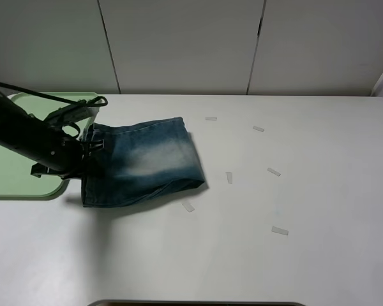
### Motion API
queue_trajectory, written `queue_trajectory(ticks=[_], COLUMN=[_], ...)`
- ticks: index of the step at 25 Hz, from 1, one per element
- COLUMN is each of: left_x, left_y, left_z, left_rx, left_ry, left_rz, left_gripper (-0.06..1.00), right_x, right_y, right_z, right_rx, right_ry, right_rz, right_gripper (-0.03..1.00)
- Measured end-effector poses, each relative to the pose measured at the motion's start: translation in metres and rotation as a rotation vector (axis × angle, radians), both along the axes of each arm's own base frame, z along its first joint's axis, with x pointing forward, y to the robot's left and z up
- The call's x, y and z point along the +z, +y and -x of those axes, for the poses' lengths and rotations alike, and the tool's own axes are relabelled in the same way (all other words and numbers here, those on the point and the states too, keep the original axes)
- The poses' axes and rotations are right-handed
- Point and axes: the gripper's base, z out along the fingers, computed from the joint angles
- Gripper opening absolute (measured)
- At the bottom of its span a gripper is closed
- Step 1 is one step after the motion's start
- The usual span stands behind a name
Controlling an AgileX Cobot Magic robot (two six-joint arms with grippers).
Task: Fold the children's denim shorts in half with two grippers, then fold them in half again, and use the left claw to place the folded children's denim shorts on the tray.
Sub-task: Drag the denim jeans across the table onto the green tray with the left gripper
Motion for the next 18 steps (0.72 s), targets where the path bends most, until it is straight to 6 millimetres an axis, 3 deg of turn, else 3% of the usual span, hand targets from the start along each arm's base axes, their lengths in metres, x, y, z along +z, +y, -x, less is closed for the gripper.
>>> queue_trajectory(ticks=[7,18], left_x=[0.04,0.083], left_y=[-0.012,0.014], left_z=[-0.039,-0.078], left_rx=[-0.46,-0.649], left_ry=[-0.05,-0.114], left_rz=[-0.139,-0.532], left_gripper=[0.15,0.15], right_x=[0.0,0.0], right_y=[0.0,0.0], right_z=[0.0,0.0], right_rx=[0.0,0.0], right_ry=[0.0,0.0], right_rz=[0.0,0.0], right_gripper=[0.69,0.69])
